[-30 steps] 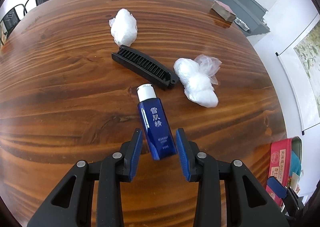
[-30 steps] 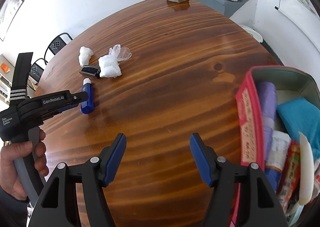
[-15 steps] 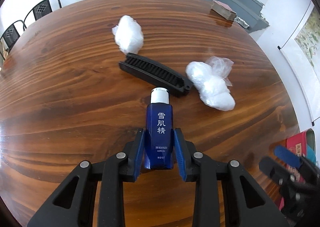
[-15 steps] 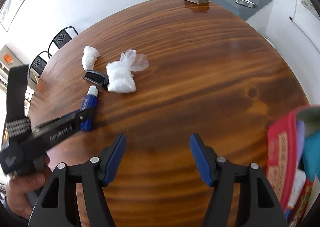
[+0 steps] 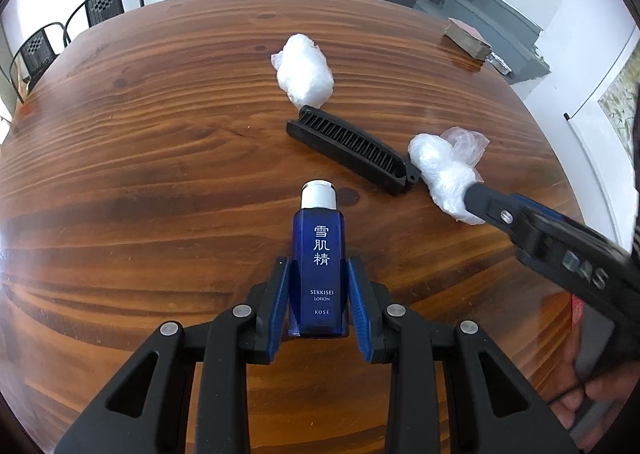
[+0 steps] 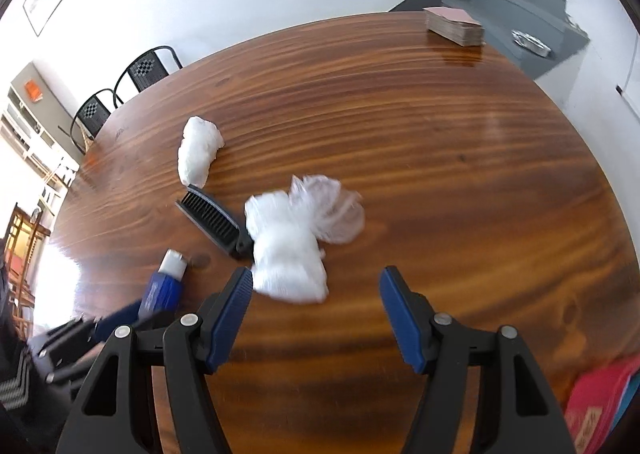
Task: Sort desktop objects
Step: 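Grasp the blue Sekkisei bottle with the left tool while the right tool grasps the cotton wad, then carry the blue bottle and cotton wad over the cardboard box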
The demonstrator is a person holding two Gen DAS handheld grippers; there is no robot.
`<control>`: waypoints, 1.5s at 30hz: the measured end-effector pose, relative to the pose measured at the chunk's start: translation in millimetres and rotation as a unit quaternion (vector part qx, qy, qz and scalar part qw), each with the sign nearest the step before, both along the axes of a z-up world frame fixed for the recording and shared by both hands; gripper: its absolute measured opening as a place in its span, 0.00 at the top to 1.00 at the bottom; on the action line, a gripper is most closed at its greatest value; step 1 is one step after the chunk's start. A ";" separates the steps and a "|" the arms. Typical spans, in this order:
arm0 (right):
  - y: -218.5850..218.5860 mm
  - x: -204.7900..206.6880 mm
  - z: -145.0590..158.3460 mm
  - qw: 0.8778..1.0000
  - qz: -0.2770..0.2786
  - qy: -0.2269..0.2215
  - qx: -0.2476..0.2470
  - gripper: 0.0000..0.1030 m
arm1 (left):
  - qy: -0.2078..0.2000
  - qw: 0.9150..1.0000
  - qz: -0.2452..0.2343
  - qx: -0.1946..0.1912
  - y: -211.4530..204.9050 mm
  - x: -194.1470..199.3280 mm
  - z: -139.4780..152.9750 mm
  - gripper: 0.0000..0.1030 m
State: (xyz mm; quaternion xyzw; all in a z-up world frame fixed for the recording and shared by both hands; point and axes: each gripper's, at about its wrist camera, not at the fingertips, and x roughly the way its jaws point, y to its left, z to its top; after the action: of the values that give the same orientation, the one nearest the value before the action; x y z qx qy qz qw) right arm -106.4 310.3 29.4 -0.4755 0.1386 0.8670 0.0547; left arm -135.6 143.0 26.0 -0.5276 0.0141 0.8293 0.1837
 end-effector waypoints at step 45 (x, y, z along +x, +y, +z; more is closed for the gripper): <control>21.7 131.9 45.7 0.998 -0.041 0.039 -0.012 0.58 | 0.058 0.996 -0.064 0.000 36.2 103.8 67.9 0.69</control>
State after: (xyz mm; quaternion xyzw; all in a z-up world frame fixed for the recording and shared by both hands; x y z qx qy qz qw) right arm 25.5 332.0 75.1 -0.4360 0.1707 0.8801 0.0790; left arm -31.8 179.2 93.9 -0.4763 0.0583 0.8450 0.2358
